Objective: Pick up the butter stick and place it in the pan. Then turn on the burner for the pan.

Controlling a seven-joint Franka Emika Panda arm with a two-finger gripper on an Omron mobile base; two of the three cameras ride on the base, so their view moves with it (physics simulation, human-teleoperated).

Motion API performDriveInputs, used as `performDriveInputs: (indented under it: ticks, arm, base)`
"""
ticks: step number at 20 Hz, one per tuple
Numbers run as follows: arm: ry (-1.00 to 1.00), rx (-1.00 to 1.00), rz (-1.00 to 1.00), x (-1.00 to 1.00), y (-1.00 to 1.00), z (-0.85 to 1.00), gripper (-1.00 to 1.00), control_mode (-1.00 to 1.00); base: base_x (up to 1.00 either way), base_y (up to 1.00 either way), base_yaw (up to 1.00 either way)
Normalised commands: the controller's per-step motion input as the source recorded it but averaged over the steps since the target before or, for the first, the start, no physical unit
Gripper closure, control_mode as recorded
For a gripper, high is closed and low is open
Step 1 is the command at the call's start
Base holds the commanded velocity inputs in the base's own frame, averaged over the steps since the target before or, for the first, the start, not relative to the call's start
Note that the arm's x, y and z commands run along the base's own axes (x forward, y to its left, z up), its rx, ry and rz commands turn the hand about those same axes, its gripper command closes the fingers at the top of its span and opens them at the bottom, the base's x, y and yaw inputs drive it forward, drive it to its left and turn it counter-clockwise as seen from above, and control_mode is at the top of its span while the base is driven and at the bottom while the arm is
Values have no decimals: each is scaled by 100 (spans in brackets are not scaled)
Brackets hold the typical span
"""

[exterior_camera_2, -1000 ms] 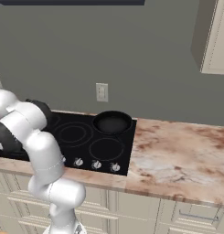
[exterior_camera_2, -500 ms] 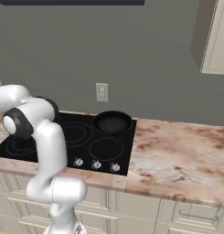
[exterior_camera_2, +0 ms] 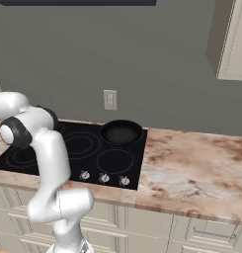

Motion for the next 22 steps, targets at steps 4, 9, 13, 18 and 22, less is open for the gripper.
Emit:
performDriveInputs:
  ticks: [4,9,13,18,22]
  arm:
    - [0,0,1,0,0,-3,-100,-100]
    - [0,0,3,1,0,-1,-100,-100]
    - [0,0,3,7,1,-11,-100,-100]
    - [0,0,2,14,2,-13,-100,-100]
    - [0,0,1,20,8,-25,-100,-100]
  base:
    - [0,0,0]
    - [0,0,0]
    - [0,0,0]
    - [0,0,0]
    - [0,0,0]
